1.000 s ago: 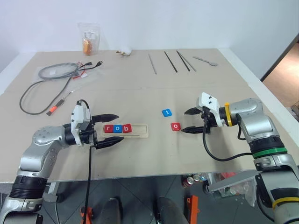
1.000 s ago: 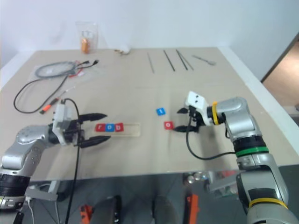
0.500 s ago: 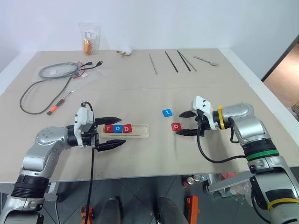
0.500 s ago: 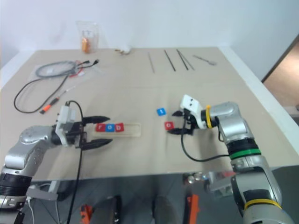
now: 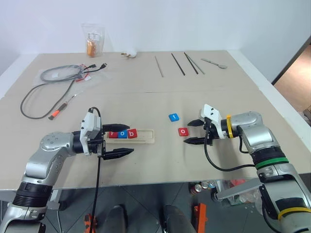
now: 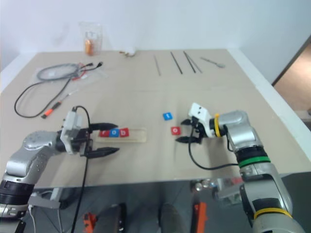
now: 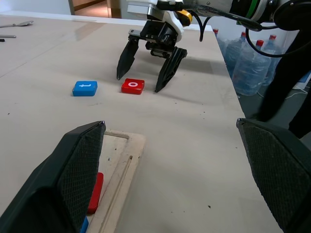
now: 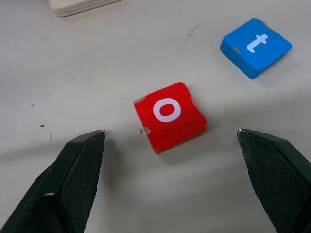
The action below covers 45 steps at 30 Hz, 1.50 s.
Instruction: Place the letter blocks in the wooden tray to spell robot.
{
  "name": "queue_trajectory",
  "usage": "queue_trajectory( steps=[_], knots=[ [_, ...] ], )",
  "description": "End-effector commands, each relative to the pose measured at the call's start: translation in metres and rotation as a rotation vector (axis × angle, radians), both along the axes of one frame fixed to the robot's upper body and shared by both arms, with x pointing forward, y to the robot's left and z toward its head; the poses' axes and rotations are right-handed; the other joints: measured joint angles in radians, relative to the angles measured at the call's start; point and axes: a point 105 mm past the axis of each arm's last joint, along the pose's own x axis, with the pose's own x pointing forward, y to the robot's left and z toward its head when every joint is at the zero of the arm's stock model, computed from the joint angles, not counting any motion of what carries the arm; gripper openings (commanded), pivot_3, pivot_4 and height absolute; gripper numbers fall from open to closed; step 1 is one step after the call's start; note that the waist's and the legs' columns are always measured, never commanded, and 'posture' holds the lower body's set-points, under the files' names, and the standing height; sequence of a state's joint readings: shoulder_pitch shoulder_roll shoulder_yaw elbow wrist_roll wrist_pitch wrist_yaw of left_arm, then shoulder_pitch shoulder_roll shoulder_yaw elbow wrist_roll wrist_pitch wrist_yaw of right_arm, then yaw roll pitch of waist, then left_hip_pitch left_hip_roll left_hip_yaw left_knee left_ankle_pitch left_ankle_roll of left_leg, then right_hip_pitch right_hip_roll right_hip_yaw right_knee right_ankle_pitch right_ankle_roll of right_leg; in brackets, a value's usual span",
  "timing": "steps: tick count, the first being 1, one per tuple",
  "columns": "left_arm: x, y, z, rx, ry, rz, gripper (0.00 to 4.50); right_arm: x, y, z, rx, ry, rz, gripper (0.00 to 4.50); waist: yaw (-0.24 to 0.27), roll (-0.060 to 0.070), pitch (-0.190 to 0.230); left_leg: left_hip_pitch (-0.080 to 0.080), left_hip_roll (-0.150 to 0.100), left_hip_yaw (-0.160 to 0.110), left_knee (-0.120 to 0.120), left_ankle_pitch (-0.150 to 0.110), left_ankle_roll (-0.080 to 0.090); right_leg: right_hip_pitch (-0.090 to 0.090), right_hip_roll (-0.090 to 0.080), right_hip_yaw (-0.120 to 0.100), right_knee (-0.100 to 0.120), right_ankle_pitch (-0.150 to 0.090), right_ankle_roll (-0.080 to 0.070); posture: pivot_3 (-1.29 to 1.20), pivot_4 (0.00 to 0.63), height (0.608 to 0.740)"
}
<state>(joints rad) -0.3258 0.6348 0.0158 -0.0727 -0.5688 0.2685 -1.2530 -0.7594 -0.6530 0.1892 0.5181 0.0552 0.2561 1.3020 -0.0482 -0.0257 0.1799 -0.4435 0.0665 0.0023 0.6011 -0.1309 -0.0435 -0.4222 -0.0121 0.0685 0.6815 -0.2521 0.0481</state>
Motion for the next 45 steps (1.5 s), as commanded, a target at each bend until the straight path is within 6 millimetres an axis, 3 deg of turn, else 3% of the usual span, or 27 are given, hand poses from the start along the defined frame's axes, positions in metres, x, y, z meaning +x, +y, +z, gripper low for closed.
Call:
queue_trajectory(
  steps=[1,4,5,6,8,15,20,23,30,35,39,45],
  knots=[
    [0.001,-0.001,0.007,-0.006,-0.041,-0.007,4.5,0.005,0.005,0.01,0.038,-0.03,0.001,3.32,0.0,0.0,0.0,0.0,0.0,0.0,0.0,0.0,0.0,0.0,0.0,0.0,0.0,0.0,0.0,0.0,0.15,0.74],
    [0.001,-0.001,0.006,-0.007,-0.042,0.001,4.5,0.008,0.007,0.011,0.045,-0.029,0.002,2.29,0.0,0.0,0.0,0.0,0.0,0.0,0.0,0.0,0.0,0.0,0.0,0.0,0.0,0.0,0.0,0.0,0.15,0.74],
    [0.001,0.0,0.006,-0.007,-0.043,0.004,4.5,0.008,0.007,0.011,0.045,-0.029,0.002,2.16,0.0,0.0,0.0,0.0,0.0,0.0,0.0,0.0,0.0,0.0,0.0,0.0,0.0,0.0,0.0,0.0,0.15,0.74],
    [0.001,0.0,0.005,-0.006,-0.043,0.008,4.5,0.009,0.007,0.011,0.045,-0.027,0.004,1.52,0.0,0.0,0.0,0.0,0.0,0.0,0.0,0.0,0.0,0.0,0.0,0.0,0.0,0.0,0.0,0.0,0.15,0.74],
    [0.001,0.002,0.005,-0.007,-0.045,0.016,4.5,0.009,0.007,0.011,0.043,-0.023,0.007,1.17,0.001,0.0,0.0,0.0,0.0,0.0,0.0,0.0,0.0,0.0,0.0,0.0,0.0,0.0,0.0,0.0,0.15,0.74],
    [0.005,0.022,0.002,-0.005,-0.036,0.101,4.5,0.013,0.007,0.016,0.042,-0.038,-0.001,1.17,0.0,0.0,0.0,0.0,0.0,0.0,0.0,0.0,0.0,0.0,0.0,0.0,0.0,0.0,0.0,0.0,0.15,0.74],
    [0.005,0.044,-0.005,0.029,-0.013,0.159,4.5,0.005,0.051,0.053,0.126,-0.073,0.148,1.17,-0.005,0.0,0.0,0.0,0.0,0.0,0.0,0.0,0.0,-0.001,0.001,0.001,0.0,0.001,-0.001,0.0,0.15,0.74],
    [0.006,0.048,-0.006,0.032,-0.016,0.174,4.5,-0.005,0.074,0.064,0.128,-0.072,0.233,1.17,-0.001,0.0,0.0,0.0,0.001,0.0,0.0,0.0,0.0,-0.001,0.001,0.001,0.0,0.001,-0.001,0.0,0.15,0.74],
    [0.006,0.045,-0.009,0.017,-0.023,0.186,4.5,-0.028,0.116,0.05,-0.005,-0.047,0.442,1.17,0.004,0.0,0.0,0.0,0.001,0.0,0.0,0.0,0.0,-0.001,0.001,0.0,0.0,0.0,-0.001,0.0,0.15,0.74],
    [0.003,0.043,-0.011,0.005,-0.023,0.194,4.5,-0.016,0.13,0.037,-0.072,-0.04,0.455,1.17,0.002,0.0,0.0,0.0,0.001,0.0,0.0,0.0,0.0,-0.002,0.001,0.0,0.0,0.001,-0.002,0.0,0.15,0.74],
    [0.0,0.043,-0.012,-0.001,-0.022,0.199,4.5,-0.003,0.143,0.044,-0.093,-0.061,0.46,1.17,0.0,0.0,0.0,0.0,0.001,0.0,0.0,0.0,0.0,-0.002,0.001,0.0,0.0,0.002,-0.003,0.0,0.15,0.74],
    [-0.002,0.041,-0.013,-0.009,-0.02,0.208,4.5,0.001,0.151,0.048,-0.121,-0.086,0.505,1.17,0.001,0.0,0.0,0.0,0.001,0.0,-0.001,0.0,0.0,-0.002,0.001,0.0,0.0,0.001,-0.003,0.0,0.15,0.74]
  ],
)
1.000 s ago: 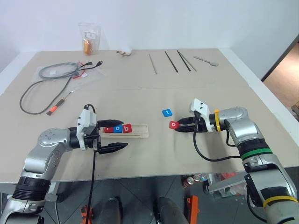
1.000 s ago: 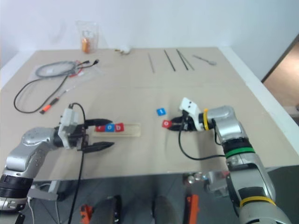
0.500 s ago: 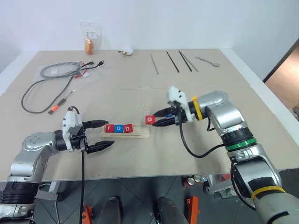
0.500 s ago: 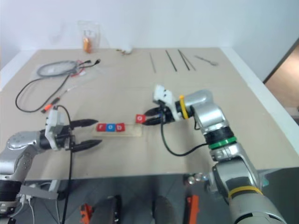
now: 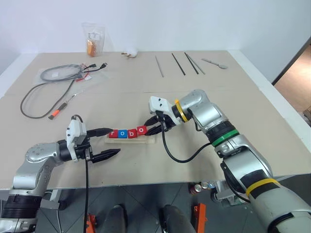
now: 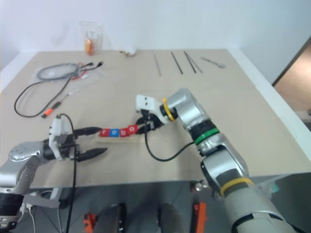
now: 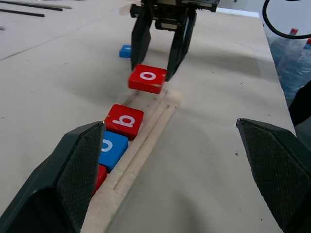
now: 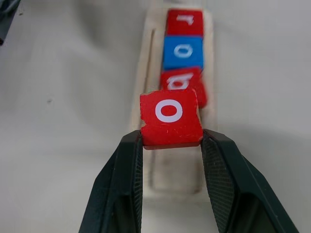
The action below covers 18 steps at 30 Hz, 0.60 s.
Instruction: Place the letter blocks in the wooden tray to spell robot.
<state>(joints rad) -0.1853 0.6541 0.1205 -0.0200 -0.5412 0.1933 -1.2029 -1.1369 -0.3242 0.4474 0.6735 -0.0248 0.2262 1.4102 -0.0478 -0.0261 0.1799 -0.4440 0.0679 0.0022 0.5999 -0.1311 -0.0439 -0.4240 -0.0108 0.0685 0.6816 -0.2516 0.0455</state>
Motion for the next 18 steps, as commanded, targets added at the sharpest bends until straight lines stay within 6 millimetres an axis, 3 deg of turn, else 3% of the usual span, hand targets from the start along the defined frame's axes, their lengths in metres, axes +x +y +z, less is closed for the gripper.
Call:
queue_trajectory(
  steps=[1,11,18],
  knots=[
    [-0.002,-0.001,0.01,-0.011,-0.055,0.004,4.5,0.002,0.004,0.007,-0.014,-0.046,0.036,1.17,0.001,0.0,0.0,0.0,0.0,0.0,0.0,0.0,0.0,0.0,0.0,0.0,0.0,0.0,0.0,0.0,0.15,0.74],
    [-0.004,-0.003,0.011,-0.018,-0.058,0.009,4.5,0.021,0.013,0.015,-0.004,-0.154,-0.021,1.17,0.0,0.0,0.0,0.0,0.0,0.0,0.0,0.0,0.0,0.0,0.0,0.0,0.0,0.0,-0.001,0.0,0.15,0.74],
    [-0.005,-0.003,0.011,-0.017,-0.058,0.006,4.5,0.02,0.013,0.014,-0.012,-0.154,-0.003,1.17,0.0,0.0,0.0,0.0,0.0,0.0,-0.001,0.0,0.0,0.0,0.0,0.0,0.0,0.0,-0.001,0.0,0.15,0.74]
  ],
)
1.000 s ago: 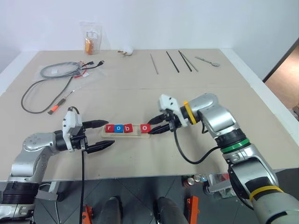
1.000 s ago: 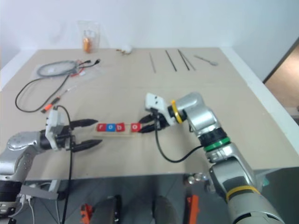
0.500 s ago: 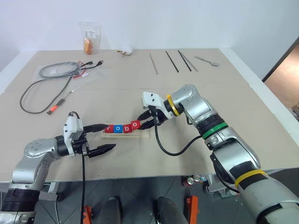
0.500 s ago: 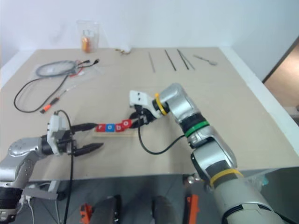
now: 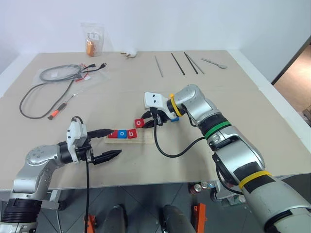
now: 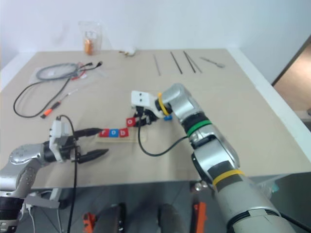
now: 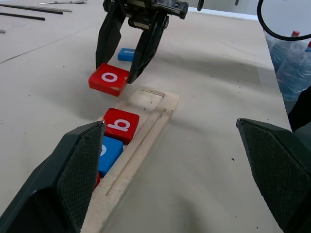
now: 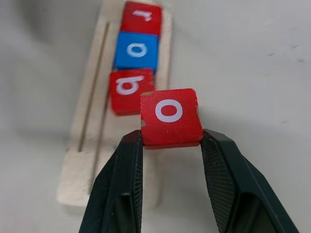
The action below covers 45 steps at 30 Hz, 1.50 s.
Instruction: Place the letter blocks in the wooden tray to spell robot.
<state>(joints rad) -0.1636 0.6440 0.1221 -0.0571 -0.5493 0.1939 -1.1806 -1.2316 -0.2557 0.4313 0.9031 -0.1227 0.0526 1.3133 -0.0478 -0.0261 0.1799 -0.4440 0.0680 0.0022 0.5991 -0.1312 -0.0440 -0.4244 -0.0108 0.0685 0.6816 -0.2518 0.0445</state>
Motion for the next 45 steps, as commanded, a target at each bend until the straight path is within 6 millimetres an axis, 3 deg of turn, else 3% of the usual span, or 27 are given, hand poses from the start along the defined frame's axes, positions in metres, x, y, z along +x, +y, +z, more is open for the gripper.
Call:
queue_trajectory(
  steps=[1,15,33,45],
  knots=[
    [-0.001,0.001,0.01,-0.004,-0.047,0.002,4.5,-0.002,0.004,0.011,0.014,-0.027,0.038,1.17,0.0,0.0,0.0,0.0,0.0,0.0,0.0,0.0,0.0,0.0,0.0,0.0,0.0,0.0,0.0,0.0,0.15,0.74],
    [-0.001,0.001,0.011,-0.003,-0.047,-0.002,4.5,-0.008,0.004,-0.007,-0.03,-0.023,0.063,1.17,0.0,0.0,0.0,0.0,0.0,0.0,0.0,0.0,0.0,0.0,0.0,0.0,0.0,0.0,0.0,0.0,0.15,0.74],
    [0.0,0.001,0.013,-0.005,-0.048,0.003,4.5,-0.017,0.007,-0.008,-0.036,-0.012,0.105,1.17,0.0,0.0,0.0,0.0,0.0,0.0,0.0,0.0,0.0,0.0,0.0,0.0,0.0,0.0,0.0,0.0,0.15,0.74],
    [0.002,-0.001,0.014,-0.008,-0.052,-0.004,4.5,-0.011,0.01,-0.011,-0.039,-0.042,0.068,1.17,0.0,0.0,0.0,0.0,0.0,0.0,0.0,0.0,0.0,0.0,0.0,0.0,0.0,0.0,0.0,0.0,0.15,0.74]
  ],
)
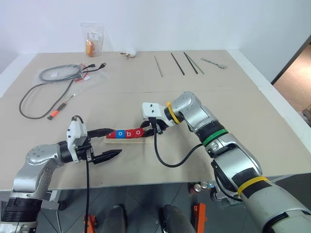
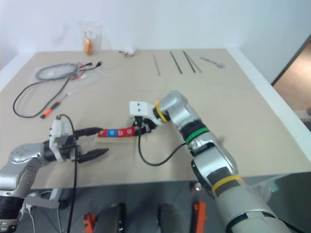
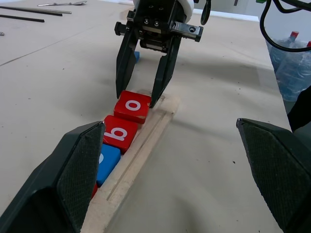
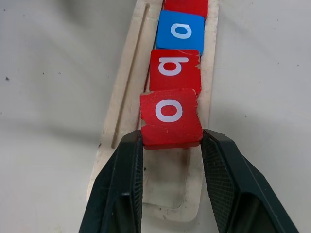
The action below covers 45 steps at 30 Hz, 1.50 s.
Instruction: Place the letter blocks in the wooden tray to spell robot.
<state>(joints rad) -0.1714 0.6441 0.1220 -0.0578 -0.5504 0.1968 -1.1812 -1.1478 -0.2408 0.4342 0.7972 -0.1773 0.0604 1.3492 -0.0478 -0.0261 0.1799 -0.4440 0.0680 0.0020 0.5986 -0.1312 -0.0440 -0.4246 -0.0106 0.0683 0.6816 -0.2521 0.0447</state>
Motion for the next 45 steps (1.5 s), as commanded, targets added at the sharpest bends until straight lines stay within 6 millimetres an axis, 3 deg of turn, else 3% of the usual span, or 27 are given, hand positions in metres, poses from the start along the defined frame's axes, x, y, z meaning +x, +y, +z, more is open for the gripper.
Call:
queue_trajectory(
  steps=[1,15,16,23,31,39,45],
  knots=[
    [0.0,-0.001,0.011,-0.007,-0.046,0.0,4.5,0.004,0.005,0.008,0.003,-0.058,-0.001,1.17,0.0,0.0,0.0,0.0,0.0,0.0,0.0,0.0,0.0,0.0,0.0,0.0,0.0,0.0,0.0,0.0,0.15,0.74],
    [0.001,0.001,0.011,-0.006,-0.047,0.007,4.5,-0.008,0.004,0.015,0.006,0.014,0.069,1.17,0.0,0.0,0.0,0.0,0.0,0.0,0.0,0.0,0.0,0.0,0.0,0.0,0.0,0.0,0.0,0.0,0.15,0.74],
    [0.001,0.001,0.011,-0.007,-0.046,0.007,4.5,-0.008,0.005,0.017,0.015,0.018,0.069,2.2,0.0,0.0,0.0,0.0,0.0,0.0,0.0,0.0,0.0,0.0,0.0,0.0,0.0,0.0,0.0,0.0,0.15,0.74],
    [0.001,0.0,0.01,-0.012,-0.044,0.005,4.5,-0.006,0.007,0.024,0.037,0.023,0.055,4.48,0.0,0.0,0.0,0.0,0.0,0.0,0.0,0.0,0.0,0.0,0.0,0.0,0.0,0.0,0.0,0.0,0.15,0.74],
    [0.001,-0.001,0.01,-0.017,-0.042,0.001,4.5,0.0,0.005,0.03,0.056,0.001,0.023,4.48,0.0,0.0,0.0,0.0,0.0,0.0,0.0,0.0,0.0,0.0,0.0,0.0,0.0,0.0,0.0,0.0,0.15,0.74],
    [0.001,-0.003,0.007,-0.016,-0.035,-0.007,4.5,0.016,-0.004,0.061,0.182,-0.002,-0.09,4.48,0.0,0.0,0.0,0.0,0.0,0.0,0.0,0.0,0.0,0.0,0.0,0.0,0.0,0.0,0.0,0.0,0.15,0.74],
    [0.002,-0.002,0.007,-0.013,-0.032,-0.012,4.5,0.01,-0.01,0.053,0.188,0.026,-0.083,2.63,0.0,0.0,0.0,0.0,0.0,0.0,-0.001,0.0,0.0,0.0,0.0,0.0,0.0,0.0,-0.001,0.0,0.15,0.74]
  ],
)
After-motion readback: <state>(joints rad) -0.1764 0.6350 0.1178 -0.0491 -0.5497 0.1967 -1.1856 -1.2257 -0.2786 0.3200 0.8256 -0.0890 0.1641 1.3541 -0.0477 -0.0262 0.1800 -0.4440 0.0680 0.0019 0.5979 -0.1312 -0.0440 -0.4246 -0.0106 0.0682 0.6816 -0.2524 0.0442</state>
